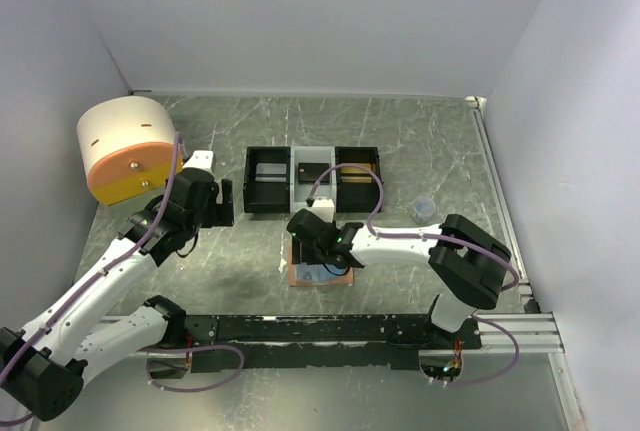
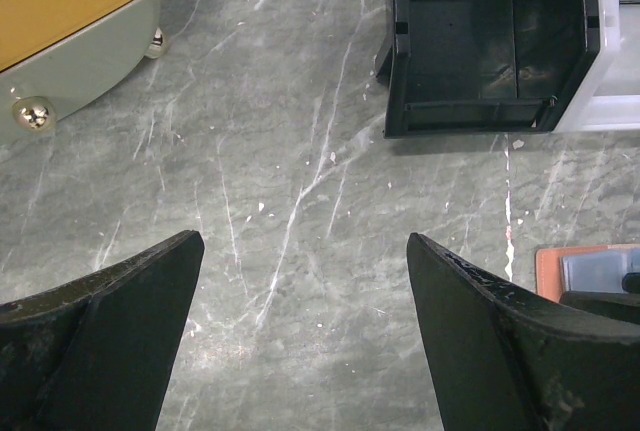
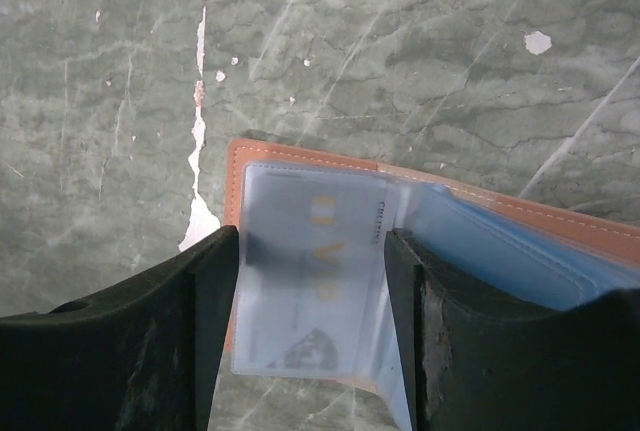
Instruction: Take the credit cards out of the card holder
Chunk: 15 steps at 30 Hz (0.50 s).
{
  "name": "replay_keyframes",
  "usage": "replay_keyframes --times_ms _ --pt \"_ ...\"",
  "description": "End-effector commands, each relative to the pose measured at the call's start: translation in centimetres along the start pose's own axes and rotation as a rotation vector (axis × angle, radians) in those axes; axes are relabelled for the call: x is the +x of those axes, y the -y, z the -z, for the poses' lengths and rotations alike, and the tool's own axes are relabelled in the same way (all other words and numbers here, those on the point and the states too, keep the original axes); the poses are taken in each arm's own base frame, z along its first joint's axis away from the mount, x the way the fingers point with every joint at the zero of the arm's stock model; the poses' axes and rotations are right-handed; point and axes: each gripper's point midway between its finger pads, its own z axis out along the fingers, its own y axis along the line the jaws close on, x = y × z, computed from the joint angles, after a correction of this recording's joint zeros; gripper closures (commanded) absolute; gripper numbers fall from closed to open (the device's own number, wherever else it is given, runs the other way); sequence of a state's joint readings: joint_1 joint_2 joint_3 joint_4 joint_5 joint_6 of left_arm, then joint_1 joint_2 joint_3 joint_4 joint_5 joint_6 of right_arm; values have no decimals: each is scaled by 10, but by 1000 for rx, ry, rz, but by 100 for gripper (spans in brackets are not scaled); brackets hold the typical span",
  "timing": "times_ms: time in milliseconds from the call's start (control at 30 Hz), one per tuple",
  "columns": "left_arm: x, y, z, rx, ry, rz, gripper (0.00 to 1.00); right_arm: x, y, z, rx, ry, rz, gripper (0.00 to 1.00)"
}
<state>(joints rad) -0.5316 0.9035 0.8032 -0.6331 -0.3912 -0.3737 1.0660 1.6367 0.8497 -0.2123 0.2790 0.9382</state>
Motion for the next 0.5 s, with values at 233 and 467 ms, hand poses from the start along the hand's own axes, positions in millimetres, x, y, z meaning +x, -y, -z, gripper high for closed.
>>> replay_keyframes --times_ms 233,467 --pt "-5 1 -1 13 6 -34 5 40 35 -18 111 -113 40 34" --pt "-5 0 -1 10 6 -37 5 41 35 -17 108 -115 40 45"
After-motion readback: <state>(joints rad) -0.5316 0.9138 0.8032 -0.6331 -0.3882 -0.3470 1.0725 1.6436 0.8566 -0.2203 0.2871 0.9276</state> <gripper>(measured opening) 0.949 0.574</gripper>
